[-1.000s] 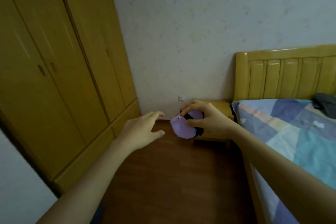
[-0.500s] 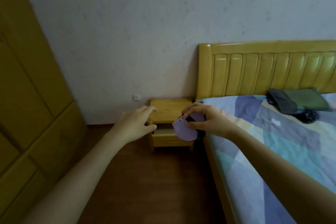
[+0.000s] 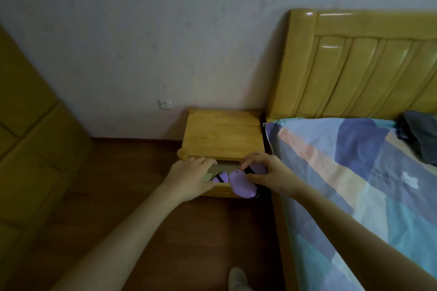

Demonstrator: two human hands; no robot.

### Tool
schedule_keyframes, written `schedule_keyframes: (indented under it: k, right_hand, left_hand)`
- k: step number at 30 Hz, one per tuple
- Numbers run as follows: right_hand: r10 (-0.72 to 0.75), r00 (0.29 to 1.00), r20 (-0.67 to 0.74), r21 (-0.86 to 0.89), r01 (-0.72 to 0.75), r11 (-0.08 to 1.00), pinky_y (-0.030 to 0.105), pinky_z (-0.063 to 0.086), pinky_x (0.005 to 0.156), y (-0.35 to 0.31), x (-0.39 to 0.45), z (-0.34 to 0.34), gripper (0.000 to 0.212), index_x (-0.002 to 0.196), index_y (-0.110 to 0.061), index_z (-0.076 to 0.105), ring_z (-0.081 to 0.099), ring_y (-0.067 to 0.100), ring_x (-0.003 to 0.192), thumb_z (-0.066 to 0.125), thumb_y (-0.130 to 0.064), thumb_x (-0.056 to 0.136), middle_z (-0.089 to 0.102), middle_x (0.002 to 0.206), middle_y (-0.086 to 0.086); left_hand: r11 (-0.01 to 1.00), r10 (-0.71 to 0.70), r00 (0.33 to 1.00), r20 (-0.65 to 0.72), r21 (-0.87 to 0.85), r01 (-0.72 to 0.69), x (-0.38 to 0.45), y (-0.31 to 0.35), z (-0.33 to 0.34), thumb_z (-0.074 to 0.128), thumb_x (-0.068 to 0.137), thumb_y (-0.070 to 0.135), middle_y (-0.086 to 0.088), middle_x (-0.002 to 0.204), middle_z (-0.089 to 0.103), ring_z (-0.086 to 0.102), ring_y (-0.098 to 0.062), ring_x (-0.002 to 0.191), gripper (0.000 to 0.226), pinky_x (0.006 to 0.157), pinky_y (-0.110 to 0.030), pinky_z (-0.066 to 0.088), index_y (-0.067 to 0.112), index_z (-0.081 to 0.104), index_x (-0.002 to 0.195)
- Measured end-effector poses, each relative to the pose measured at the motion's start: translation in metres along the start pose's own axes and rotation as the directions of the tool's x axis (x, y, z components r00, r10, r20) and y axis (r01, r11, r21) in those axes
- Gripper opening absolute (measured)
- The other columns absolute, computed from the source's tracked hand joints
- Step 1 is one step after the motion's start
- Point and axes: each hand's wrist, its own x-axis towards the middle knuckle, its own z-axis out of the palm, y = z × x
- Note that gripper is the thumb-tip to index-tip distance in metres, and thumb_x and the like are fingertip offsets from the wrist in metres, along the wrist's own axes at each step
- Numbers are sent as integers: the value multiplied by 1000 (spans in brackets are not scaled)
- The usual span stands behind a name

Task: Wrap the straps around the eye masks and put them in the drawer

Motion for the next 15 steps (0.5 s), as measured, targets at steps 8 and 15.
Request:
schedule_keyframes:
  k: [8,15]
  right_hand:
    - [77,988,134,202,-103,974,31,43,101,126,178,64,25,99,-18,69,53,7,115,71,-3,79,58,118,-3]
    - [143,970,196,187,-180,966,0,27,97,230,264,142,32,106,-16,64,37,-9,124,67,2,80,44,128,-7]
  left_hand:
    - [973,-63,995,76,-216,79,166,-88,101,42,95,51,5,140,48,46,-18,125,52,81,-32,38,28,36,141]
    - [915,-38,975,220,-383,122,264,-149,219,48,97,34,-3,125,59,57,-22,105,48,70,-28,33,23,36,142]
